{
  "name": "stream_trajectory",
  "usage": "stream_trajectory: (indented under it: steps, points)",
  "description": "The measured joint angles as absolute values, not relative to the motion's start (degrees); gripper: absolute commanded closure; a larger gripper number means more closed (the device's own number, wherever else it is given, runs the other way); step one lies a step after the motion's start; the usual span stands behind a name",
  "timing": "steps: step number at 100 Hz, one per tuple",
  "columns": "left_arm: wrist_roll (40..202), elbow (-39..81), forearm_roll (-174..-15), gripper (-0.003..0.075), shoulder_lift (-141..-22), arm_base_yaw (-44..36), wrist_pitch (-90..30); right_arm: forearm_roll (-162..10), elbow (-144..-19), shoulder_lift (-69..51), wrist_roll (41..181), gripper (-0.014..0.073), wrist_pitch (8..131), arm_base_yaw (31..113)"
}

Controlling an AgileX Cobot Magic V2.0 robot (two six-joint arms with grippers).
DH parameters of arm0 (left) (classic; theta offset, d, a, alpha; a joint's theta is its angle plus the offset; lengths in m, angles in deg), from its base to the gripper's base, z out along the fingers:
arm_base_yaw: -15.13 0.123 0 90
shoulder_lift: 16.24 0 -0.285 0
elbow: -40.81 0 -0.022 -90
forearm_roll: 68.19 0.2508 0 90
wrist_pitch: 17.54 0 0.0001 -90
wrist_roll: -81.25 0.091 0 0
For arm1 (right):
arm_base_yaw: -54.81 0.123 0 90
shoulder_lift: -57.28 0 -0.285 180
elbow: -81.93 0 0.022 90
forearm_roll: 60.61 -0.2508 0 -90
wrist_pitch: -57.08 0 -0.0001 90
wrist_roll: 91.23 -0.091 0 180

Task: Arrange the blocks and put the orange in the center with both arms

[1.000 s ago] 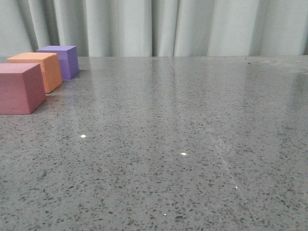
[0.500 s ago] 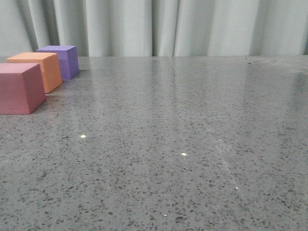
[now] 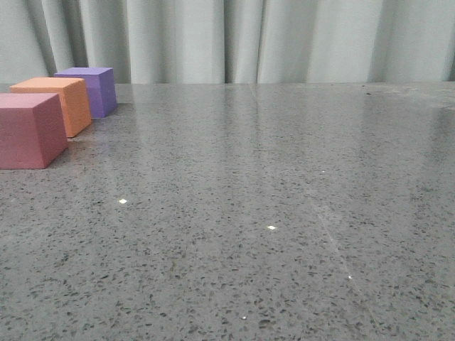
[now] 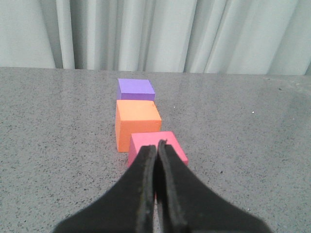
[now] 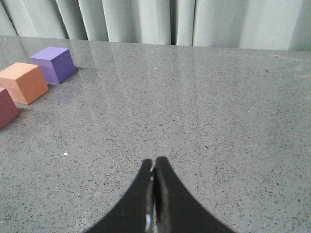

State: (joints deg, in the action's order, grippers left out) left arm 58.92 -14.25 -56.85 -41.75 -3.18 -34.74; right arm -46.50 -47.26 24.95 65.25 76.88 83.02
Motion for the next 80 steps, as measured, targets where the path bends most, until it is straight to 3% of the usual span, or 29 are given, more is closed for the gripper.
stream_trajectory:
  steps: [25,47,80]
  points:
    - [65.10,-18.26,-58.97,0.0739,-41.20,-1.07,-31.10,-46.45,-47.26,24.95,65.25,0.0714,76.88,83.02]
    - [81.25,-23.06,-67.45,0.0739,-36.61,6.60,-26.88,-46.45,-47.26,24.95,65.25,0.0714,76.88,83.02]
    - [84.43,-32.08,-70.60,0.0739,-27.23,15.27,-23.62,-46.45,-47.26,24.95,65.25,0.0714,76.88,83.02]
